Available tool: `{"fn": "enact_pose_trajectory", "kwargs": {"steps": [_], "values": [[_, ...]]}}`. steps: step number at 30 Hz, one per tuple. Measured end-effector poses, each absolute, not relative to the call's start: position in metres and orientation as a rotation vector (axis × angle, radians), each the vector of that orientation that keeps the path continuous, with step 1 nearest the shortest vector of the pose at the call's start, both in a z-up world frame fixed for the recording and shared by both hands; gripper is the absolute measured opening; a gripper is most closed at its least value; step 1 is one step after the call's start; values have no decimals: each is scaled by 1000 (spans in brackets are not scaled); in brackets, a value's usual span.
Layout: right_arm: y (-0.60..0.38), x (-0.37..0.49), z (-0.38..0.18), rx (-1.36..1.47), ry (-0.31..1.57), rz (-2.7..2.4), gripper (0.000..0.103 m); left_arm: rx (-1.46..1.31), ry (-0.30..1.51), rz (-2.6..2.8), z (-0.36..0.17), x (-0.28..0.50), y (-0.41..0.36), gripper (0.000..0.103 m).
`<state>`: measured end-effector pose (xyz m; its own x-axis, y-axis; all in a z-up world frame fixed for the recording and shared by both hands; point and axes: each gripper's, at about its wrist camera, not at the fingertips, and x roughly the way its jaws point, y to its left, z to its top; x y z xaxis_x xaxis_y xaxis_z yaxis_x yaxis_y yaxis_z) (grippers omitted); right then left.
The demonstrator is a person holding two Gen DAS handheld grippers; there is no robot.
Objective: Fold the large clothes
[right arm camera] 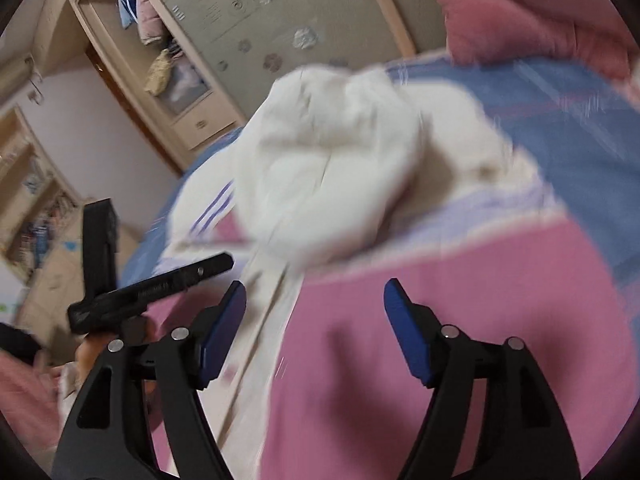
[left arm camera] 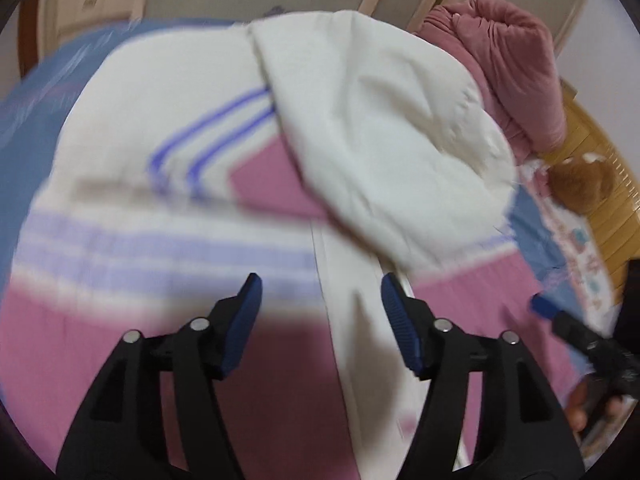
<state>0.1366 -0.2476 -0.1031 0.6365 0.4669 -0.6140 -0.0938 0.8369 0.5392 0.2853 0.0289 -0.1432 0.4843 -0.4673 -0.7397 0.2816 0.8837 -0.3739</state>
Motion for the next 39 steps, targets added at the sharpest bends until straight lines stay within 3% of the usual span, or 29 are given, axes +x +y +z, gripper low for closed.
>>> {"fn": "enact_pose_trajectory", "kwargs": {"steps": [8,12,18,22,39], "values": [[-258,58,-120,654,845,309,72,-386,1046,-580,-159,176,31,69],[-266,26,-107,672,800,292,72,-255,1007,-514,-150,144,2,72],[-284,-20,-90,632,742,260,74,-327,959,-558,-130,121,1,72],[-293,-36,-92,658,722,249,75,-523,1114,-825,-146,121,-20,72],[-299,-52,-107,696,728,251,75,-538,1283,-793,-179,106,-39,72]]}}
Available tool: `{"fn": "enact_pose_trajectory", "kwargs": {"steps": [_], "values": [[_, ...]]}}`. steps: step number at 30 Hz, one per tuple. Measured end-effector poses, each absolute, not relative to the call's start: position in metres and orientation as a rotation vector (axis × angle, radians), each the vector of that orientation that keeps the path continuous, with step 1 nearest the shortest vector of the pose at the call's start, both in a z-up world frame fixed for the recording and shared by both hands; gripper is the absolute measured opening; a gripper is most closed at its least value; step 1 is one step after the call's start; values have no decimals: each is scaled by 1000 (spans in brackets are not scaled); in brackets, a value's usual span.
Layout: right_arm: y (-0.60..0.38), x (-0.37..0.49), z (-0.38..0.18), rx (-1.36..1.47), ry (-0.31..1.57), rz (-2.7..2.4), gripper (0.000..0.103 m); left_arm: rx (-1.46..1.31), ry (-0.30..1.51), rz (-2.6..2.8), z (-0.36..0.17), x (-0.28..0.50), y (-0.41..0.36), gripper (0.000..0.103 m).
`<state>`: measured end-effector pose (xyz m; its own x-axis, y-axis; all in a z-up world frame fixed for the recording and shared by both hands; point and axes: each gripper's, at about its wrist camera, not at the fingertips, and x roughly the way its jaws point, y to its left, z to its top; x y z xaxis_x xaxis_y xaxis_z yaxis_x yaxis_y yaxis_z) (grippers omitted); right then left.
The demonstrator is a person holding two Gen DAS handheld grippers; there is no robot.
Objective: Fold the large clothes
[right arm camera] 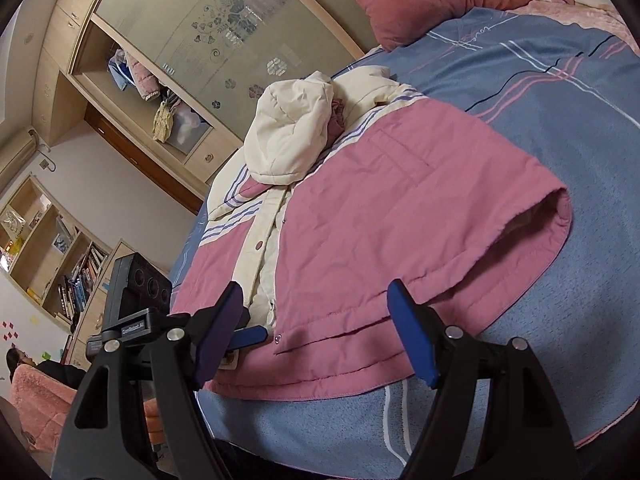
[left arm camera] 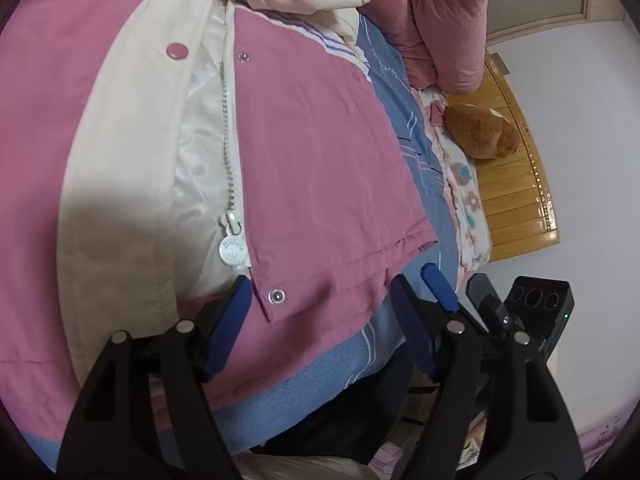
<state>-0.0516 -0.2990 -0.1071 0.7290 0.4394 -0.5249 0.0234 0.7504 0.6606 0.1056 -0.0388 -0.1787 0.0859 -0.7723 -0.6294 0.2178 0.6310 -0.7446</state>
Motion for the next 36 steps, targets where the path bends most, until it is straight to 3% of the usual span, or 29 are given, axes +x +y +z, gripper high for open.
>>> {"fn": "enact_pose_trajectory", "kwargs": {"steps": [27,29,30,32,33,36], "values": [[-289,-59,-105,691,726,230,75,-721,1326,-854,-197,108,-64,72],[-288,-60,-104,685,727,226,75,-732,1292,-832,-193,110,-58,57],[-288,-60,-104,683,728,222,75,-734,1285,-832,-193,109,-52,41],[-288,-57,-105,685,730,221,75,-764,1270,-865,-190,110,-48,29],[-288,-57,-106,685,731,221,75,-781,1259,-891,-189,110,-47,7],[-285,-55,-107,681,737,220,75,-740,1233,-843,-181,108,-42,5]]}}
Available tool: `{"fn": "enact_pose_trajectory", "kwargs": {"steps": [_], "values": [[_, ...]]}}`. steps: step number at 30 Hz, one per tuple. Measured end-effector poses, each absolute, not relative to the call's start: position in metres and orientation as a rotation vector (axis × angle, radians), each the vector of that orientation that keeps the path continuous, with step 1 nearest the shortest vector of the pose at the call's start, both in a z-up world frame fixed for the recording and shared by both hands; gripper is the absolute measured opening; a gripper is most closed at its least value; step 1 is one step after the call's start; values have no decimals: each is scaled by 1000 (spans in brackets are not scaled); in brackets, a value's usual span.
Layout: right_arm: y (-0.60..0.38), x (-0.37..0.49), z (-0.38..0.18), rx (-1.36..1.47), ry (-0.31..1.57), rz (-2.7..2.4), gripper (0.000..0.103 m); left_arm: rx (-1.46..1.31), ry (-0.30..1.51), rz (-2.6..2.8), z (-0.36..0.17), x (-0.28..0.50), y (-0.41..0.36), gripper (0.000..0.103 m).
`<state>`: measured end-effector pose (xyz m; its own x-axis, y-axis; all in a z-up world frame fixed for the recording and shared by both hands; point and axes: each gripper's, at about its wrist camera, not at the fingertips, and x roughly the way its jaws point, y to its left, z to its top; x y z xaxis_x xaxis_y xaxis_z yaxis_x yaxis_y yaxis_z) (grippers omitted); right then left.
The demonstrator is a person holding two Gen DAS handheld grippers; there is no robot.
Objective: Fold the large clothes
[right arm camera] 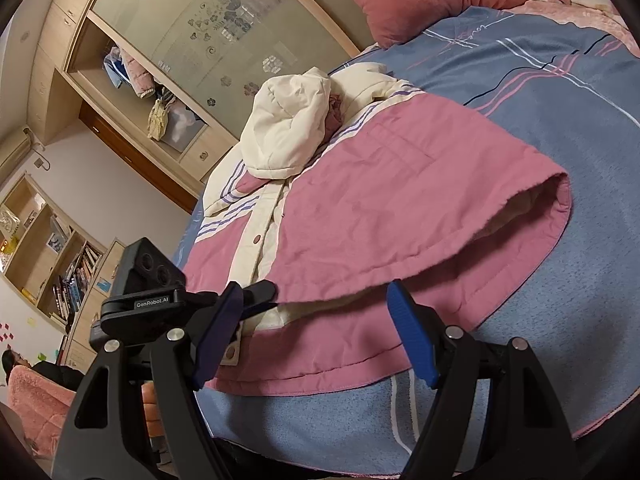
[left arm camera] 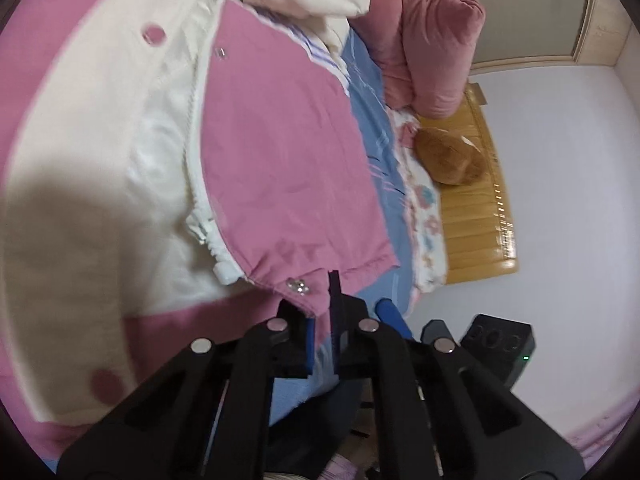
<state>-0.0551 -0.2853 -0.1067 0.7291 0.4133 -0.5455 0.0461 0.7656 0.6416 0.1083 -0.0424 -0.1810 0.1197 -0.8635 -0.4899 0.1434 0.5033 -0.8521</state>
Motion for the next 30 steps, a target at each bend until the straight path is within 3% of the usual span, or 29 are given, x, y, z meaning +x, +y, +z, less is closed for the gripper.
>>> {"fn": "enact_pose_trajectory", "kwargs": {"steps": [5,10,14,20,23,25,30], "values": [[-283,-55,-100,653,721,222,75,-624,1164,-741,-157,93,-18,4],[-283,-51,-90,655,673,264,75,-606,1161,-582,-169,82,27,3],[-278,-32,-92,603,684,258,81,-620,1207,-540,-184,82,43,0],[-279,18,-150,546,955,94,79,-555,1092,-599,-154,75,43,0],[-271,13,-151,476,939,88,78,-497,1032,-594,-138,78,39,7],[-262,10,-150,401,947,84,78,-471,1018,-600,-134,83,32,28],[-267,-1,-130,428,887,162,78,-412,1039,-646,-135,96,-3,36]]}}
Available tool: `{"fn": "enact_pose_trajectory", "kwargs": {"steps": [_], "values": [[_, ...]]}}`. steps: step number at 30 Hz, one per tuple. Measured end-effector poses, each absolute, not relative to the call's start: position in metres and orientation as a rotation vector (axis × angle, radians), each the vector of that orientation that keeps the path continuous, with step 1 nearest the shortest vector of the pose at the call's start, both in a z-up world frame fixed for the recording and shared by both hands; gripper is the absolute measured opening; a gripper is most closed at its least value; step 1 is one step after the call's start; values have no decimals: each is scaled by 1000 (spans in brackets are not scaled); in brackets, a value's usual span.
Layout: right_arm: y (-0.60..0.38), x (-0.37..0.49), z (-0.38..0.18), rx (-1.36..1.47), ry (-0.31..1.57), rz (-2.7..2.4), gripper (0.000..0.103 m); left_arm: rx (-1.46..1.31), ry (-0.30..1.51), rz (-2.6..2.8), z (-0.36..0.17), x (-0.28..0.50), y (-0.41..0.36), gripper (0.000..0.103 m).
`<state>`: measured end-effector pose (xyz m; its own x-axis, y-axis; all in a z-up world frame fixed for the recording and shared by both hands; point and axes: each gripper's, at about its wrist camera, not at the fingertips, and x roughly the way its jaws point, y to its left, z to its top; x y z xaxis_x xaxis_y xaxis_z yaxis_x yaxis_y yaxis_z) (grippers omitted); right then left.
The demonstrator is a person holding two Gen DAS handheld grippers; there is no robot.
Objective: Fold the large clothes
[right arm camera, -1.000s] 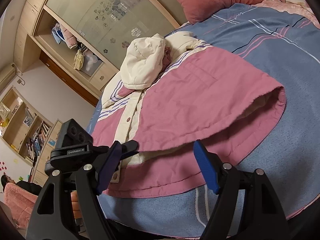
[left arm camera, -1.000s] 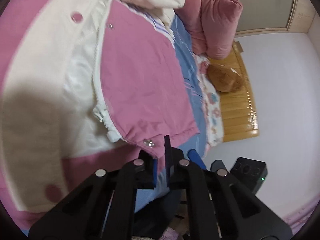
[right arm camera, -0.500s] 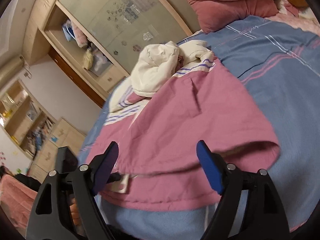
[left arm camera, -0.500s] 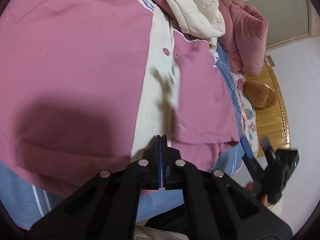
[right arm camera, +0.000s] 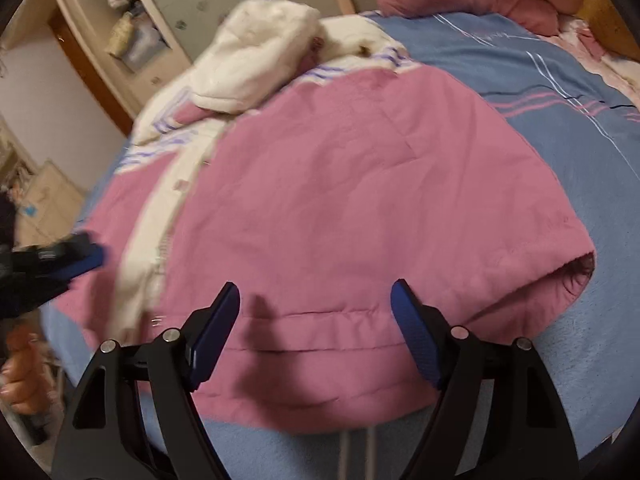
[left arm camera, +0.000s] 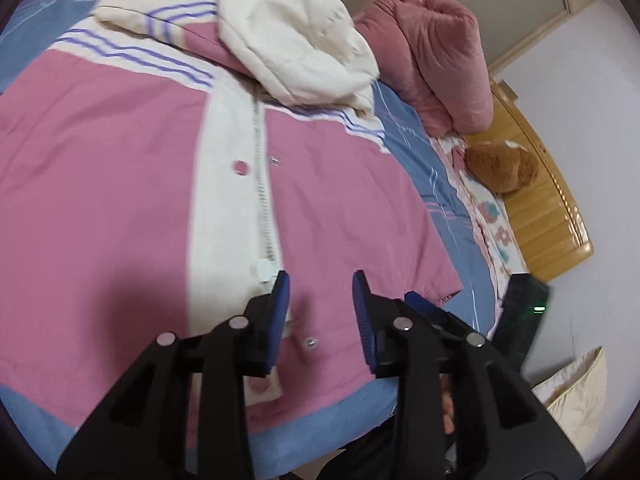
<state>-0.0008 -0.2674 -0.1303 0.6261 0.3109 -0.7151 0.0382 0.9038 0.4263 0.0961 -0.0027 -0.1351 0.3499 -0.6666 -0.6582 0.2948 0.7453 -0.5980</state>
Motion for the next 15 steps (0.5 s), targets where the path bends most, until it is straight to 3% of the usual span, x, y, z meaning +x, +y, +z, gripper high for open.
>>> {"fn": "enact_pose_trajectory", "kwargs": {"steps": [6,11,14,15], "values": [[-322,-20,-99,569,694,-6,78,-352,1102,-738,-148,107,-54,40],[-375,-17,-117,668,755,-191,78,-277,1188,-697,-176,116,-78,38],[-384,-14,-137,724,813,-203,78,-327,1221,-673,-191,122,-67,22],[-384,-15,-143,746,825,-185,78,-344,1232,-663,-195,124,-62,10]]}}
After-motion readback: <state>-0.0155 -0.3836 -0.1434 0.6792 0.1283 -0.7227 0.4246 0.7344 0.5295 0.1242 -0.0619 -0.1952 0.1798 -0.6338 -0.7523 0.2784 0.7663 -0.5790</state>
